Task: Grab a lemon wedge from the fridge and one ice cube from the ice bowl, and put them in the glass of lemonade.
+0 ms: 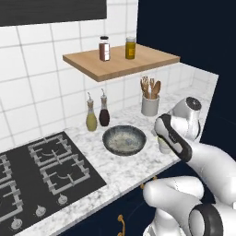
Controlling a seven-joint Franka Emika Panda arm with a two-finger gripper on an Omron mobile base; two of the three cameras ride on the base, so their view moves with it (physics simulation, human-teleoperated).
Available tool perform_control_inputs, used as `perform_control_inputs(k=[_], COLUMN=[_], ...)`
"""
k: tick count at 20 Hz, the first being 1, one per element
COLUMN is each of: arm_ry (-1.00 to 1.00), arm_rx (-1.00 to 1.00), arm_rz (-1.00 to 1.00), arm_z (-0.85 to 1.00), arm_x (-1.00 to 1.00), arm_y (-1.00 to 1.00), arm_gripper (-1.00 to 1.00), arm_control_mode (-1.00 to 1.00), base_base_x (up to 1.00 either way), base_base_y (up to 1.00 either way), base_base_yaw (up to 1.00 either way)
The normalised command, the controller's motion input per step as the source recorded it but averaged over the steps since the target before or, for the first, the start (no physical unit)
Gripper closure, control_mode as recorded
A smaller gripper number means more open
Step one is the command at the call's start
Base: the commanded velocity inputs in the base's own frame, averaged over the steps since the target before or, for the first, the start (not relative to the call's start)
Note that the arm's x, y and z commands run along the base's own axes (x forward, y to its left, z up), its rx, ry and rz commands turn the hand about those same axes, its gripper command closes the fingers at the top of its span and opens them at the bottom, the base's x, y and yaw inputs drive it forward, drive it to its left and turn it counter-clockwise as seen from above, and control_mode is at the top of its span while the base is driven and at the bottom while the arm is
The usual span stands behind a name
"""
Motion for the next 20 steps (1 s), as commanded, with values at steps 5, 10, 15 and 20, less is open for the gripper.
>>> perform_control_inputs(k=[5,10,15,20], arm_ry=[0.37,0.29,-0.07,0.0], arm_rx=[-0.38,-0.13,0.26,0.15], arm_rz=[0.09,0.08,0.01,0.0], arm_z=[0.41,-0.21,-0.22,-0.13], arm_x=[0.03,0.02,0.06,0.23], arm_y=[0.85,0.21,0.0,0.01], arm_gripper=[-1.0,-1.0,-1.0,-1.0], arm_control_mode=[-1.0,-1.0,-1.0,-1.0], base_base_x=[0.0,0.0,0.0,0.0], base_base_y=[0.0,0.0,0.0,0.0], base_base_yaw=[0.0,0.0,0.0,0.0])
